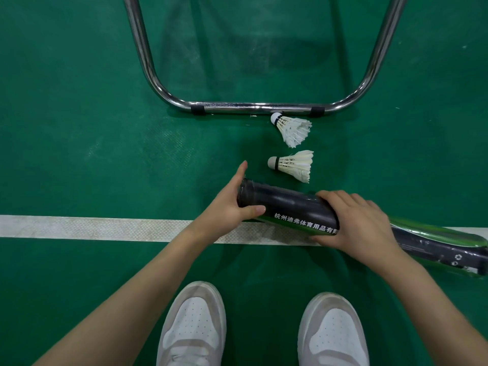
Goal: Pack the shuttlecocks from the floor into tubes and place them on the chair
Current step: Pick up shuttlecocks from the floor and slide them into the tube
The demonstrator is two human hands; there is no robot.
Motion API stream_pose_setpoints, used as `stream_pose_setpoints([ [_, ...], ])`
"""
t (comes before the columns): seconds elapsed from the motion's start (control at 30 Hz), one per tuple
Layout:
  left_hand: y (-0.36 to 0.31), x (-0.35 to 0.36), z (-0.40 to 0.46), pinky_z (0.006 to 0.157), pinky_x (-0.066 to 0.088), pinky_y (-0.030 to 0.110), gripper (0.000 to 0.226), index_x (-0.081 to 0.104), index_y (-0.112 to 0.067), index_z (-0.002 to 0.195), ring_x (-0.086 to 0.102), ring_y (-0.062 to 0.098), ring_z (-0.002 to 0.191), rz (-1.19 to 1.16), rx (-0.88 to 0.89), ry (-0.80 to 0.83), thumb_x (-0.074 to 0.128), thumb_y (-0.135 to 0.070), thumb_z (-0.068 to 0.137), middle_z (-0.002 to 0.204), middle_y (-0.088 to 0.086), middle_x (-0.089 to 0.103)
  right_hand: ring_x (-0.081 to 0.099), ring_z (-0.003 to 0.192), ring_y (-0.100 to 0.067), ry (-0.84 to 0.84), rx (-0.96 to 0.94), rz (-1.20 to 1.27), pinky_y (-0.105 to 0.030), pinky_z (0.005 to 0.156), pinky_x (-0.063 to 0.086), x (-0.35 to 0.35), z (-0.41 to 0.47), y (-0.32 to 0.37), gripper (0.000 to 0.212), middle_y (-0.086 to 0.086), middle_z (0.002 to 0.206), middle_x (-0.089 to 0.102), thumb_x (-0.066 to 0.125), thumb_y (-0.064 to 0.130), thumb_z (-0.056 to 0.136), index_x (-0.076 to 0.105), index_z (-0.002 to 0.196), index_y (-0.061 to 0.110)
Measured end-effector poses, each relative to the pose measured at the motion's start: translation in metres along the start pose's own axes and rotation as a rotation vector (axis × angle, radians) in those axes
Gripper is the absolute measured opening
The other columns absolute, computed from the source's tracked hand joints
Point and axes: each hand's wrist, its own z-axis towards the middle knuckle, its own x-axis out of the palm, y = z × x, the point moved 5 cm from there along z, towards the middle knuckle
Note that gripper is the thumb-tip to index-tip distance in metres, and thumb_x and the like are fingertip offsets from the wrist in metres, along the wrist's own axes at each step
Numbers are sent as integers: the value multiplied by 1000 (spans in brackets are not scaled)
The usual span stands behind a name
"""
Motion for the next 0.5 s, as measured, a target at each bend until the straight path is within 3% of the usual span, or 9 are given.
stream_pose_setpoints([
  [0.1, 0, 1, -4, 92, 31, -1, 93, 6, -29, 152, 43, 5, 124, -8, -6, -1, 68, -8, 85, 134, -8, 41, 55, 97, -24, 21, -18, 9, -35, 77, 40, -2, -3, 0, 81, 5, 112, 60, 77, 56, 55, 51, 124, 24],
  [0.2, -4, 6, -5, 109, 29, 16, 96, 7, -34, 151, 42, 8, 130, -18, 10, 14, 72, -14, 82, 144, -3, 40, 56, 96, -25, -5, -11, -3, -36, 77, 41, -10, -12, -6, 79, 5, 112, 61, 75, 57, 55, 52, 124, 24],
  [0.37, -33, 27, 10, 108, 27, 23, 97, 10, -42, 149, 38, 12, 135, 126, 44, -8, 75, -26, 79, 150, -4, 36, 51, 106, -24, 24, 68, 14, -36, 84, 38, -21, -23, -35, 81, 5, 122, 56, 72, 58, 61, 45, 130, 24],
  [0.43, -44, 34, 14, 111, 31, 31, 93, 11, -45, 148, 44, 16, 130, 216, 80, -21, 74, -30, 80, 144, -1, 46, 50, 107, -23, 27, 115, 26, -35, 85, 38, -22, -29, -48, 83, 4, 123, 55, 71, 59, 62, 43, 131, 24],
  [0.5, -56, 36, 19, 104, 39, 32, 86, 14, -39, 149, 52, 16, 116, 307, 151, -47, 70, -29, 84, 124, 0, 55, 51, 106, -23, 29, 143, 41, -35, 84, 38, -20, -37, -58, 83, 3, 121, 56, 71, 59, 62, 44, 131, 23],
])
